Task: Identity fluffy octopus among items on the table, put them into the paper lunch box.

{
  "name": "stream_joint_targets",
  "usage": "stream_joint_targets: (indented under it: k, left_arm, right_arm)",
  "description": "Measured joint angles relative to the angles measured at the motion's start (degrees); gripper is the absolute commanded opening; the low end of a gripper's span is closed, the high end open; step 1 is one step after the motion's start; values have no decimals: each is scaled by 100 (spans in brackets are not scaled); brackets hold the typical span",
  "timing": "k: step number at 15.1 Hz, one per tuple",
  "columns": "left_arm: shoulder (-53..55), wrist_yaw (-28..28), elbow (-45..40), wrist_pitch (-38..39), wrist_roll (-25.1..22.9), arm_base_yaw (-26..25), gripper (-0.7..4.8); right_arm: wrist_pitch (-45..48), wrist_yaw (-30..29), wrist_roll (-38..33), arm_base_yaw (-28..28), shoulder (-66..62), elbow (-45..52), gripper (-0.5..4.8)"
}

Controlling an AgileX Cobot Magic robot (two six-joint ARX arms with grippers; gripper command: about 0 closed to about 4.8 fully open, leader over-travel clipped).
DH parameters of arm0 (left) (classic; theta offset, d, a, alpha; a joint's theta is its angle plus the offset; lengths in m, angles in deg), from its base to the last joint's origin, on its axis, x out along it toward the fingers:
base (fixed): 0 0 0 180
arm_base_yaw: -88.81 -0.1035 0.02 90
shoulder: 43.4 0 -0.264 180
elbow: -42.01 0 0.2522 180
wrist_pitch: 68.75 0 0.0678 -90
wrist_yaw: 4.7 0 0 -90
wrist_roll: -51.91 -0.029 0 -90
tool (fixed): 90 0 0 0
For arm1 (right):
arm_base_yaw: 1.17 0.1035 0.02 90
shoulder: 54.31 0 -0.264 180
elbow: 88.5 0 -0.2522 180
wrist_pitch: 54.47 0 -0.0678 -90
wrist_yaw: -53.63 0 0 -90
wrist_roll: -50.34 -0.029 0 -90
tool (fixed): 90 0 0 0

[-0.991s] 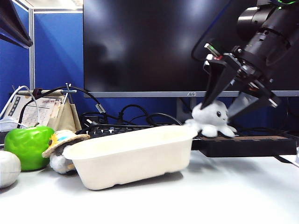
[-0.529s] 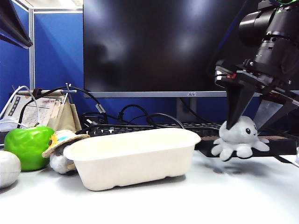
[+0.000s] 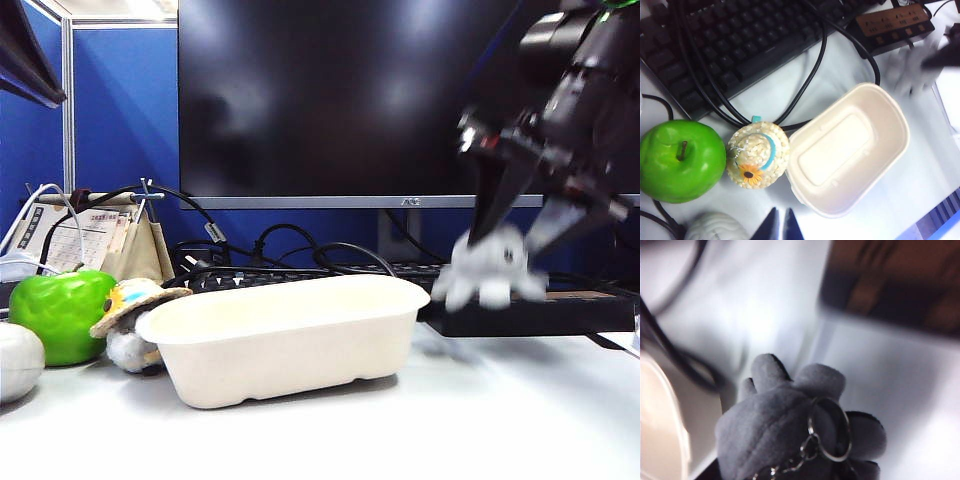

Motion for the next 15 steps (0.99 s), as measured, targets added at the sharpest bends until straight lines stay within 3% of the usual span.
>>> stream_joint_targets:
  k: [5, 12, 15]
  left_arm:
    - [0, -2, 0, 2, 0, 0, 27]
    - [0, -22, 0, -15, 0, -2, 27]
    - [0, -22, 0, -26, 0, -2, 27]
  right_arm:
    - [-337, -1379, -111, 24, 9, -562, 241]
    - [-457, -1458, -166, 1060, 9, -553, 241]
    - [-44, -1366, -219, 1510, 9, -555, 241]
